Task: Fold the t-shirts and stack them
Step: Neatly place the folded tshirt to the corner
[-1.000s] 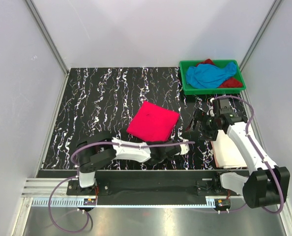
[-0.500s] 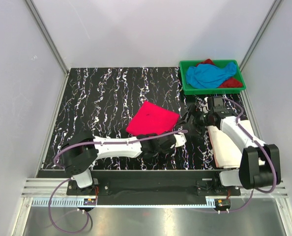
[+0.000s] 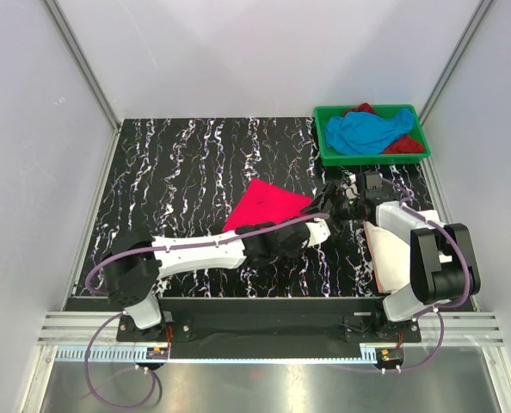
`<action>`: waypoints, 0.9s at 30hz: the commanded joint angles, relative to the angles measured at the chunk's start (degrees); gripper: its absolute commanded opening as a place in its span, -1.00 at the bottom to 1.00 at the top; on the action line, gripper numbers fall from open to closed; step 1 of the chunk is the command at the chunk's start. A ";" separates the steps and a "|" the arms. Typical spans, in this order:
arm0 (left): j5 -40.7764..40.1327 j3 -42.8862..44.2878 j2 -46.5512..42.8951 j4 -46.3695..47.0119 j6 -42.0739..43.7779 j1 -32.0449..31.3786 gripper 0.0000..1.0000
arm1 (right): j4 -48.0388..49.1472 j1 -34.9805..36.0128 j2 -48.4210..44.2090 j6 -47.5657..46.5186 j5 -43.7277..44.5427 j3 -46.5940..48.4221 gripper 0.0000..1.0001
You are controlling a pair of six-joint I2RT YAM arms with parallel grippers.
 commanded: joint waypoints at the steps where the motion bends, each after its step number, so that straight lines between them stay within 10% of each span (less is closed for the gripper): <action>1: 1.10 2.77 -2.98 0.13 0.89 0.51 -1.00 | 7.63 -0.04 1.28 3.28 -2.73 -2.07 0.95; 27: 2.42 5.68 -5.35 -3.30 3.53 2.53 -1.00 | 27.94 4.36 12.18 10.05 2.80 -4.09 0.79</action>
